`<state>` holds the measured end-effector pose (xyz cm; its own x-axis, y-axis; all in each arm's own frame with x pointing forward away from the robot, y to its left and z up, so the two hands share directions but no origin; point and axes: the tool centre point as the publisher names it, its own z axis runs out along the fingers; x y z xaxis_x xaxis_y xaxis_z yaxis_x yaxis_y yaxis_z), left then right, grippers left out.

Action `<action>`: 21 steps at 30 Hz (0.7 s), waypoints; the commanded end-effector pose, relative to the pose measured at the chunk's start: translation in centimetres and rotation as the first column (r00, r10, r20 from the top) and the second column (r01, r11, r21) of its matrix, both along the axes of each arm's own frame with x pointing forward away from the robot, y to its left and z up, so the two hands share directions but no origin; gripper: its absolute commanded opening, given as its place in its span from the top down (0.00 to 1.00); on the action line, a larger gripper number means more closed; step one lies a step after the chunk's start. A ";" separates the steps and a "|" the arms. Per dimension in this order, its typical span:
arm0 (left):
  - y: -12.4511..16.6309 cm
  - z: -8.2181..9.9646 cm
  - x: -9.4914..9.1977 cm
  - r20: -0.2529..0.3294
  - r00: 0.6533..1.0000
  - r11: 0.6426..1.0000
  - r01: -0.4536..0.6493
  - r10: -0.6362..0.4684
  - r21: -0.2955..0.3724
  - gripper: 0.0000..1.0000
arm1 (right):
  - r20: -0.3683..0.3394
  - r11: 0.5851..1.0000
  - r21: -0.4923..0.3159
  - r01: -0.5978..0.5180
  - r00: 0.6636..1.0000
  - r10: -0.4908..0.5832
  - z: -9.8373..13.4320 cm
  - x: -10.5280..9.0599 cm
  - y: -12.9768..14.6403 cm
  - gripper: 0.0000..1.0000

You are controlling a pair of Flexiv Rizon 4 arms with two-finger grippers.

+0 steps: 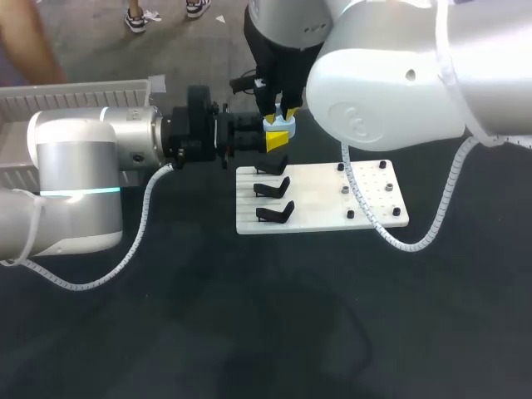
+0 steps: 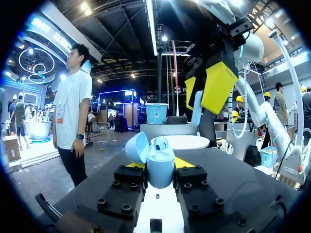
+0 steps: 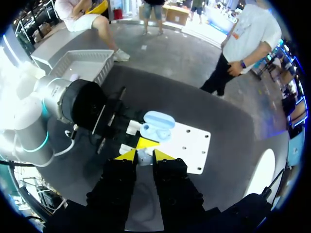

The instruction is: Pick up each earbud case from the left stands, insert the matching earbuds, close the lid, and place the case in the box.

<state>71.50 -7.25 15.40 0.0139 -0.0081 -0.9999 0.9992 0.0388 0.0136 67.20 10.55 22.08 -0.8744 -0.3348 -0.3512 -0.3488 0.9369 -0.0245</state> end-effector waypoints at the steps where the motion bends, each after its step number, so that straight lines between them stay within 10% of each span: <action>1: 0.0 -0.1 0.1 0.002 1.000 1.000 0.000 0.000 -0.002 1.00 | 0.003 1.000 -0.011 -0.007 1.000 0.007 -0.3 0.6 0.3 1.00; 21: 0.0 -0.1 0.1 0.002 1.000 1.000 0.000 0.000 -0.002 1.00 | 0.022 0.996 -0.047 -0.078 0.997 0.079 -1.2 2.3 1.1 1.00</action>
